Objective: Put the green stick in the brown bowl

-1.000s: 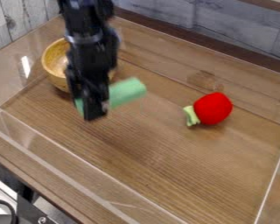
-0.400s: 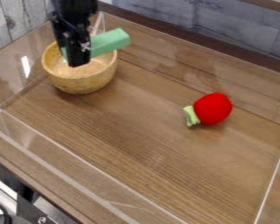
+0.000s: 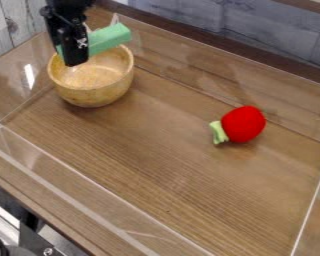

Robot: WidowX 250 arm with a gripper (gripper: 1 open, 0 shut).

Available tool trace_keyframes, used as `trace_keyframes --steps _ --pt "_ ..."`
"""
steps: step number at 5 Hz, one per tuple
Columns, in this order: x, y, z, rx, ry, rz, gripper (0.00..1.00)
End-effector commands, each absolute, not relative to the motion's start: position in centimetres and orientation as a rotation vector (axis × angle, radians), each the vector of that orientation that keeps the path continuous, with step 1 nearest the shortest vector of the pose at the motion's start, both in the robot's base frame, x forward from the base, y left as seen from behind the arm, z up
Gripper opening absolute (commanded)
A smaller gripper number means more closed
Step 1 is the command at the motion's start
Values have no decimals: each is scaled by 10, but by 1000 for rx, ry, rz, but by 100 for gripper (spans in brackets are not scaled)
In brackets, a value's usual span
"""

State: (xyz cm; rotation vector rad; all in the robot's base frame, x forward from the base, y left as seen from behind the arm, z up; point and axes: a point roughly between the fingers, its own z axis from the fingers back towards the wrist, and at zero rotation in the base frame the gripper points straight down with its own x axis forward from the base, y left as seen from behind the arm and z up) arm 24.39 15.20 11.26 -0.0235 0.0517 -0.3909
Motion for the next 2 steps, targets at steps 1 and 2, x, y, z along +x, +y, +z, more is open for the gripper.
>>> trace_keyframes --steps 1,2 --pt "263 172 124 26 -9 -443 0" --pt "273 183 120 26 -18 -471 0"
